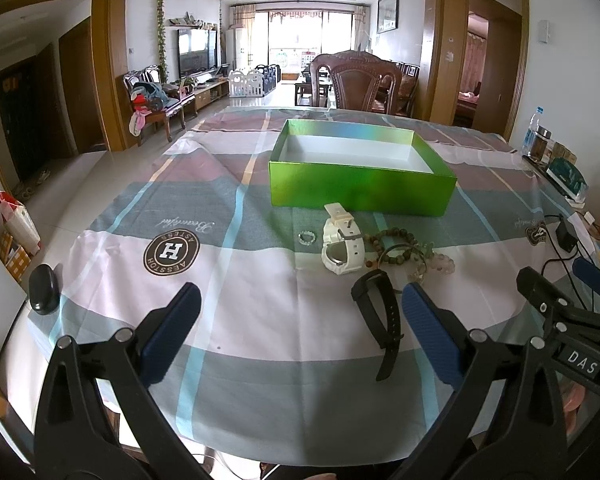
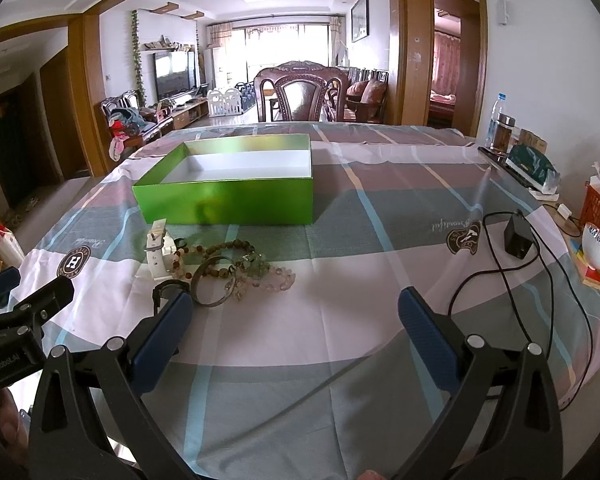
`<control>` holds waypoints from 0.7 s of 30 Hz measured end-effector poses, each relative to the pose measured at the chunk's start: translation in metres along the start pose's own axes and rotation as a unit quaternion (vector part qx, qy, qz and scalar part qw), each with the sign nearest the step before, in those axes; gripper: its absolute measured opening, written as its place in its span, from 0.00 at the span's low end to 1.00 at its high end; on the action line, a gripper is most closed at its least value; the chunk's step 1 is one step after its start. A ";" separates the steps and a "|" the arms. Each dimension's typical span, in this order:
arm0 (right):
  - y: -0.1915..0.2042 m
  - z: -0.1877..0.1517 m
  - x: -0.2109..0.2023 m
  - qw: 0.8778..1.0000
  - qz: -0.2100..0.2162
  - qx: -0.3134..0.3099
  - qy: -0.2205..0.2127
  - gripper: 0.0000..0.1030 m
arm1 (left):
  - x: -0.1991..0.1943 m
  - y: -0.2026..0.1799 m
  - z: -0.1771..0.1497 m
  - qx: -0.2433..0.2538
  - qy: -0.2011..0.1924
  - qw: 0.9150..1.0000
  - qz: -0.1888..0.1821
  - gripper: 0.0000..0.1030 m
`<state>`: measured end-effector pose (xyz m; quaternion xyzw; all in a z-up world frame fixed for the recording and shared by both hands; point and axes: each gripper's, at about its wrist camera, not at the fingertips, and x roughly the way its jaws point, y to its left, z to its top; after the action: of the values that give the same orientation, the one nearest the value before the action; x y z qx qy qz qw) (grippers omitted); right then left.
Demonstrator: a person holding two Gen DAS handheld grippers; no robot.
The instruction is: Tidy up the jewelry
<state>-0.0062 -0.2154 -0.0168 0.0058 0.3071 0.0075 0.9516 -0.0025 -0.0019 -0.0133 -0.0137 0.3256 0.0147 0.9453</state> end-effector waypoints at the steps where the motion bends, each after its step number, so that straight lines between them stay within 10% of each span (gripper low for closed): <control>1: 0.000 0.000 0.000 1.000 0.000 0.000 0.001 0.98 | 0.000 0.000 0.000 0.001 0.000 1.000 0.000 0.96; 21: -0.027 0.007 -0.014 0.997 0.027 0.044 -0.056 0.98 | 0.031 -0.012 0.013 0.005 0.007 0.999 -0.036 0.96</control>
<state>-0.0138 -0.2430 -0.0034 0.0560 0.2529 0.0196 0.9657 0.0302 -0.0126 -0.0225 -0.0211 0.3312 -0.0207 0.9431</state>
